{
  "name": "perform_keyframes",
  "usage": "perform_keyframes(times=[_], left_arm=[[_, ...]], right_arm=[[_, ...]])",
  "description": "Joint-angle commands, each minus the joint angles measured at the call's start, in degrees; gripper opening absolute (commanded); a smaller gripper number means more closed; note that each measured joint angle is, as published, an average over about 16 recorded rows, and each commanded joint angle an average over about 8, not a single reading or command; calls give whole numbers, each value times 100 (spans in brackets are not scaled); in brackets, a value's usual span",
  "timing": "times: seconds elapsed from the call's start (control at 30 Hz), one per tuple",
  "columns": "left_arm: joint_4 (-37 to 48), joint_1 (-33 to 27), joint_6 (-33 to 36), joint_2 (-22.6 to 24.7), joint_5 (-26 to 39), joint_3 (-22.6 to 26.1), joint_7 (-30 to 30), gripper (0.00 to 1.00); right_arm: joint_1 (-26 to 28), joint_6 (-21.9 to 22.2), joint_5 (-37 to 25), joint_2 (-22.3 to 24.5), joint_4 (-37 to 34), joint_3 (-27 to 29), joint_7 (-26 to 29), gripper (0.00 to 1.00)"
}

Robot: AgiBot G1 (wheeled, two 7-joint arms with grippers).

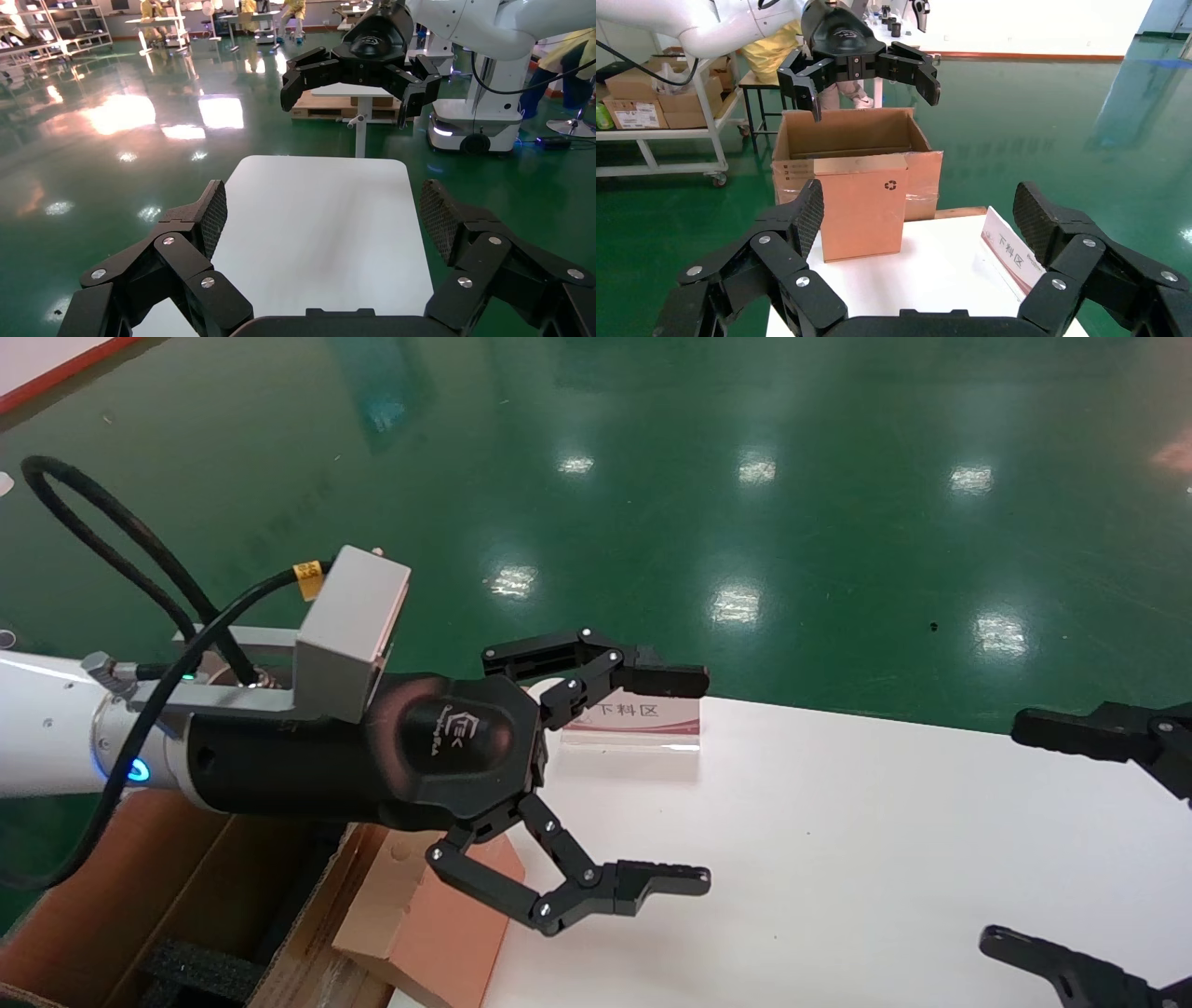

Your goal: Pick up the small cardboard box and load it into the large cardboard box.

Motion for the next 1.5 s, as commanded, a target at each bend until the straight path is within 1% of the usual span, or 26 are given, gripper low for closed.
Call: perform_keyframes(times=[0.03, 0.6, 0.73, 0.87, 1.0, 1.13, 1.3, 1.5], left_arm=[[0, 0, 0, 0, 0, 0, 0, 100], [-14, -20, -4, -19, 66, 28, -25, 100], [-93, -131, -30, -96, 325, 126, -145, 100], [-229, -408, -38, -207, 863, 347, -446, 100], [-335, -951, 83, -216, 1708, 731, -904, 100], [-369, -1730, 319, -66, 2723, 1309, -1511, 100], [-365, -2730, 498, 155, 3748, 2249, -2446, 100], [-352, -3726, 539, 324, 4491, 3496, -3736, 100]], right_arm=[[0, 0, 0, 0, 0, 0, 0, 100], [1, 0, 0, 0, -2, -1, -1, 100], [2, -1, 1, 0, -4, -3, -2, 100], [3, -1, 2, 0, -5, -5, -4, 100], [4, -1, 3, 1, -6, -7, -5, 100], [5, 0, 4, 1, -6, -9, -5, 100], [5, 1, 6, 2, -6, -11, -7, 100], [6, 2, 7, 3, -6, -14, -8, 100]])
